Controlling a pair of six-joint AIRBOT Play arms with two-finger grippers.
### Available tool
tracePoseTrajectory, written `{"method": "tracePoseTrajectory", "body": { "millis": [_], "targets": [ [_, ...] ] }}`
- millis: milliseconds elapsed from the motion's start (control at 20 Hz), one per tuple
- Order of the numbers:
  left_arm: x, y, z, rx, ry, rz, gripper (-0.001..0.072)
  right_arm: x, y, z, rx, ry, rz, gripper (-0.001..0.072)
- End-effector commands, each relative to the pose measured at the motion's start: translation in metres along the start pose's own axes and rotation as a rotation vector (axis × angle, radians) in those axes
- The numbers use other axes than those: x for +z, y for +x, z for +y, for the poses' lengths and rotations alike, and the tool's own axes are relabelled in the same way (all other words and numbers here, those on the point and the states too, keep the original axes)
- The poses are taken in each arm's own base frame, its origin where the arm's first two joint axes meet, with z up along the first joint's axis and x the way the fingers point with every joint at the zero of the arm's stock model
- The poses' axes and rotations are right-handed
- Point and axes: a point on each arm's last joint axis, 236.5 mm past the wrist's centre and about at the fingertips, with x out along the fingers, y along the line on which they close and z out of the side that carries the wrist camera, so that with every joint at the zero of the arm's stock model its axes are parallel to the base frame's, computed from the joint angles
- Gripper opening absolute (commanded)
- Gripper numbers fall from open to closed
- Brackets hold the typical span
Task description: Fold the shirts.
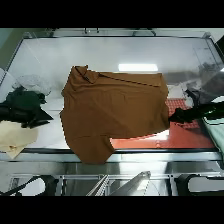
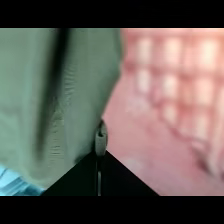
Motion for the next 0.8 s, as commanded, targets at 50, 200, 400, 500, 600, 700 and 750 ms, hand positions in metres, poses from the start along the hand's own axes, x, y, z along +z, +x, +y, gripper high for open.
{"method": "tracePoseTrajectory", "body": {
  "millis": [50, 200, 400, 500, 600, 700, 750],
  "targets": [
    [-0.053, 0.067, 0.013, 0.019, -0.077, 0.242, 0.0351, 0.019, -0.037, 0.01, 0.001, 0.005, -0.138, 0.0026],
    [-0.073, 0.094, 0.013, 0.033, -0.077, 0.332, 0.0351, 0.022, -0.046, 0.013, -0.01, -0.009, -0.164, 0.0026],
    [-0.094, 0.099, 0.016, 0.098, -0.078, 0.429, 0.035, 0.023, -0.047, 0.015, -0.004, -0.008, -0.168, 0.0026],
    [-0.103, 0.09, 0.029, 0.199, -0.065, 0.491, 0.0351, 0.023, -0.047, 0.015, -0.004, -0.008, -0.168, 0.0026],
    [-0.101, 0.087, 0.032, 0.237, -0.051, 0.5, 0.0351, 0.023, -0.047, 0.015, -0.003, -0.008, -0.168, 0.0026],
    [-0.092, 0.093, 0.028, 0.228, -0.039, 0.463, 0.0351, 0.024, -0.047, 0.017, 0.003, -0.006, -0.173, 0.0026],
    [-0.084, 0.099, 0.028, 0.237, -0.024, 0.426, 0.0351, 0.025, -0.047, 0.018, 0.009, -0.004, -0.177, 0.0026]
  ]
}}
